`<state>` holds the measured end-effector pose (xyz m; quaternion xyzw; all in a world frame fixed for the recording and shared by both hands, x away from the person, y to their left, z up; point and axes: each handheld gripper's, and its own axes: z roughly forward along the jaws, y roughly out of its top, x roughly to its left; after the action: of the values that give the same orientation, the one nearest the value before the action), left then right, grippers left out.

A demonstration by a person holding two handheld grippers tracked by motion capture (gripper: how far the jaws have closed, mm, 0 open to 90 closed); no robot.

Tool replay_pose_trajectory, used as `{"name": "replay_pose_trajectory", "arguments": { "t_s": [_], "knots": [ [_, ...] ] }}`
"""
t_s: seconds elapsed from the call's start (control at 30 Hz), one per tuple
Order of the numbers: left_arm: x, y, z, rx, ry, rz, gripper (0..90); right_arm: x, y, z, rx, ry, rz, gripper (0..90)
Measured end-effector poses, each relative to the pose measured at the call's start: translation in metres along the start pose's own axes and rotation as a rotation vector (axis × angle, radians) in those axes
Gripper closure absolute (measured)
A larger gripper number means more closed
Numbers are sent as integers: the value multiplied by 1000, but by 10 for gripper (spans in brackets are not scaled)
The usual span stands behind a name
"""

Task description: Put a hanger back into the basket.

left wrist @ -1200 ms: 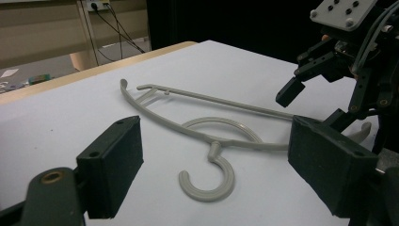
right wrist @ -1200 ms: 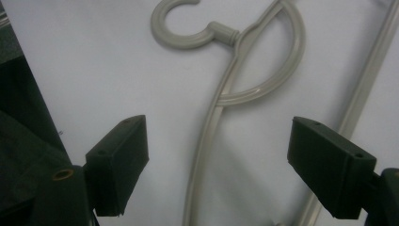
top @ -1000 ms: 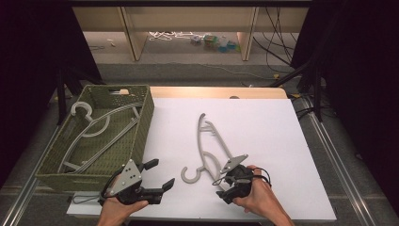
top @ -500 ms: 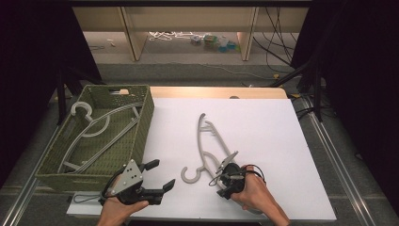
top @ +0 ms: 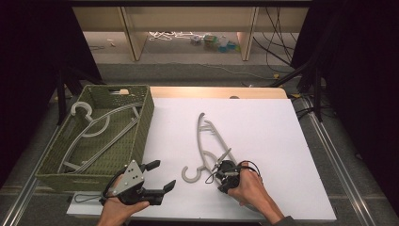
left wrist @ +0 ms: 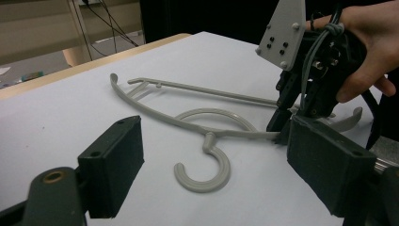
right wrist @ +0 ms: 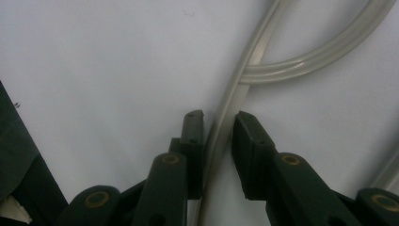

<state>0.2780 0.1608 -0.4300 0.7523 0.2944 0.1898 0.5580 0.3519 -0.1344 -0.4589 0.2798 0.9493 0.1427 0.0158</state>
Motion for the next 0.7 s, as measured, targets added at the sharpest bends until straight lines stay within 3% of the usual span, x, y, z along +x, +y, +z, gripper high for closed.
{"name": "replay_pose_trajectory", "arguments": {
  "t_s": [0.07, 0.17, 0.3, 0.47, 0.53, 0.7],
  "knots": [
    [1, 0, 0, 12, 5, 23, 194, 1, 0, 0, 2, -3, 4, 765],
    [0, 0, 0, 20, 6, 19, 196, 0, -1, -2, 4, -3, -6, 799],
    [0, -1, 3, 29, 3, 38, 198, -5, -5, -4, 10, 33, -49, 823],
    [-1, -1, 7, 47, 7, 53, 209, -6, -7, -11, 8, 40, -113, 824],
    [1, -1, 10, 59, 12, 90, 219, -7, -9, -15, 7, 37, -127, 824],
    [4, -1, 20, 101, 36, 128, 248, -11, -13, -27, -16, 52, -175, 823]
  ]
}}
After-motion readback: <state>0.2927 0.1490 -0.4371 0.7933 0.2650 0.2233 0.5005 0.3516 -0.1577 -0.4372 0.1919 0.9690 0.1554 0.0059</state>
